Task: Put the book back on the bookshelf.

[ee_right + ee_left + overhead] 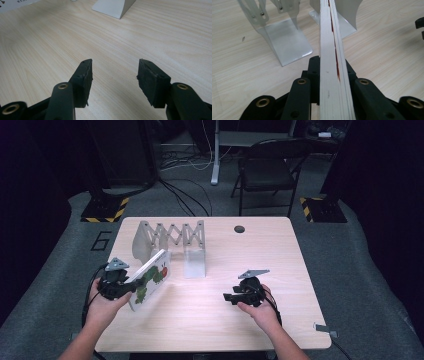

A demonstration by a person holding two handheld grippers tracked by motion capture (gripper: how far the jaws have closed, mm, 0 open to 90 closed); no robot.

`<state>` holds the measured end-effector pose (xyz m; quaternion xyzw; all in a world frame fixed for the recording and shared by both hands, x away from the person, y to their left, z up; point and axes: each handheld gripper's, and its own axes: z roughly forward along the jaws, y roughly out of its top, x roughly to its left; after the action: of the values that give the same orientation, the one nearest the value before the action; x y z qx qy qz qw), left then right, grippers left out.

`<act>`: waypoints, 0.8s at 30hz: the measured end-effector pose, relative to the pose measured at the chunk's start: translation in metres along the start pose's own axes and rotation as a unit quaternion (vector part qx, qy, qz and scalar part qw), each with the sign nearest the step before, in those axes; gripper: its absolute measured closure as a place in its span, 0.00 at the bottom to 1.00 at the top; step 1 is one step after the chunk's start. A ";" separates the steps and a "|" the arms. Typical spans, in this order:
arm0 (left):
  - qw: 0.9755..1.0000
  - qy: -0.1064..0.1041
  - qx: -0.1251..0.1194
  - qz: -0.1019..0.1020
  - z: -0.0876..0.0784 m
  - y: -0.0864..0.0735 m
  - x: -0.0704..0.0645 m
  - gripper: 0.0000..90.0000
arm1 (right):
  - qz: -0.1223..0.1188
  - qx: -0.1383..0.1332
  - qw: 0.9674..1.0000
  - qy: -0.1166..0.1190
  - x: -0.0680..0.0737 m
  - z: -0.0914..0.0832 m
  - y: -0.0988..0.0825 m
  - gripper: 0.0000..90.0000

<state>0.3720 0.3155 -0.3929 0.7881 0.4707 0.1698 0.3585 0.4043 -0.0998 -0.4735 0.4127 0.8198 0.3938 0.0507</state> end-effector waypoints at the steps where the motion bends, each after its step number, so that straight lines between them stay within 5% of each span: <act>1: 1.000 0.003 -0.002 -0.003 -0.001 -0.001 0.002 0.84 | 0.000 0.000 1.000 0.000 0.000 0.000 0.000 0.51; 24: 0.998 0.043 -0.007 -0.045 0.009 -0.007 0.026 0.84 | 0.001 0.001 1.000 -0.001 0.000 0.001 0.000 0.51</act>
<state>0.3859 0.3368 -0.4058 0.7559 0.5192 0.1906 0.3503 0.4041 -0.0993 -0.4742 0.4139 0.8198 0.3925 0.0507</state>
